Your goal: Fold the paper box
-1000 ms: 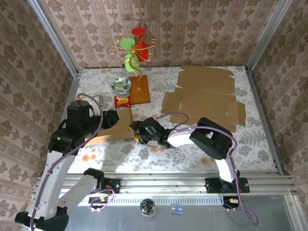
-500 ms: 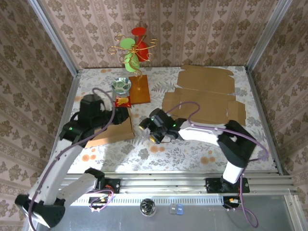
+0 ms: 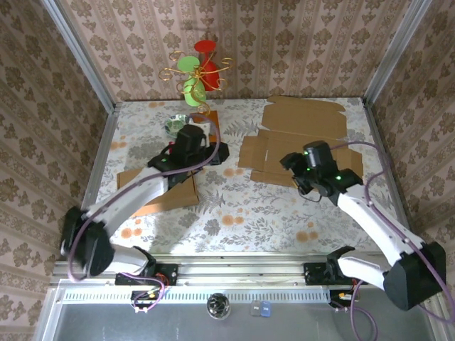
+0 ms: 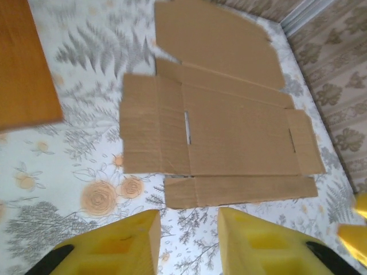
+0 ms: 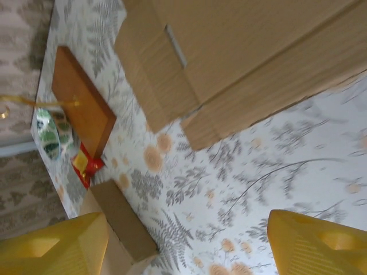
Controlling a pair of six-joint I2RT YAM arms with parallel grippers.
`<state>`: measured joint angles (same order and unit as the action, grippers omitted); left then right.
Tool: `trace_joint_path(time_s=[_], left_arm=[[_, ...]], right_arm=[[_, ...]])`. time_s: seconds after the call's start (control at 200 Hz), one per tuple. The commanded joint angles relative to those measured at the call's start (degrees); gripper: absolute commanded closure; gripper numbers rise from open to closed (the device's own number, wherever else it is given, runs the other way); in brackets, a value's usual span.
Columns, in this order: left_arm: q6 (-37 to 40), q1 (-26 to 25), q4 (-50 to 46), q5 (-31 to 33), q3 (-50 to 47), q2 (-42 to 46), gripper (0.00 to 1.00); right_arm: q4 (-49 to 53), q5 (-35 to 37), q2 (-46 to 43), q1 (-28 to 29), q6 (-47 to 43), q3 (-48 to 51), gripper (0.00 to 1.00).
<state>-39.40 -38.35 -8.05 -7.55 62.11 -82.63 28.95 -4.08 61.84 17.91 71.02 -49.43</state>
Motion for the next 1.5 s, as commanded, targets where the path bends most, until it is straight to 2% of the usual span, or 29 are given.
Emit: trace_joint_path(time_s=[0.0, 0.06, 0.245, 0.485, 0.69, 1.005, 1.4, 1.495], left_arm=[[-17.83, -1.11, 8.13, -2.98, 1.25, -7.98, 0.76], [-23.86, -2.0, 9.04, -2.96, 2.18, -12.63, 0.79], [-35.21, -4.29, 12.64, -0.01, 5.67, -22.57, 0.73], [-47.37, -5.33, 17.81, 4.34, 5.19, -28.99, 0.68], [-51.89, -5.28, 23.04, 5.35, 5.06, -32.94, 0.65], [-56.75, -5.94, 26.21, 5.81, 3.99, -35.7, 0.64], [-59.65, -6.12, 29.9, 6.81, 5.91, -39.21, 0.67], [-60.73, -6.23, 31.62, 7.23, 6.1, -40.45, 0.71]], right_arm=[[5.31, -2.63, -5.23, -4.28, -3.24, 1.69, 0.27], [6.23, -3.59, -7.48, -6.0, -3.8, 1.96, 0.27], [9.68, -6.94, -12.74, -9.29, -5.53, 1.86, 0.27], [11.97, -9.28, -14.94, -11.48, -6.8, 1.27, 0.27], [11.99, -10.82, -14.88, -12.68, -7.22, 1.27, 0.27], [11.17, -11.94, -14.76, -13.43, -7.05, 2.19, 0.27], [10.78, -12.49, -14.74, -13.61, -6.34, 2.85, 0.28], [10.78, -12.54, -14.67, -13.62, -6.37, 2.93, 0.28]])
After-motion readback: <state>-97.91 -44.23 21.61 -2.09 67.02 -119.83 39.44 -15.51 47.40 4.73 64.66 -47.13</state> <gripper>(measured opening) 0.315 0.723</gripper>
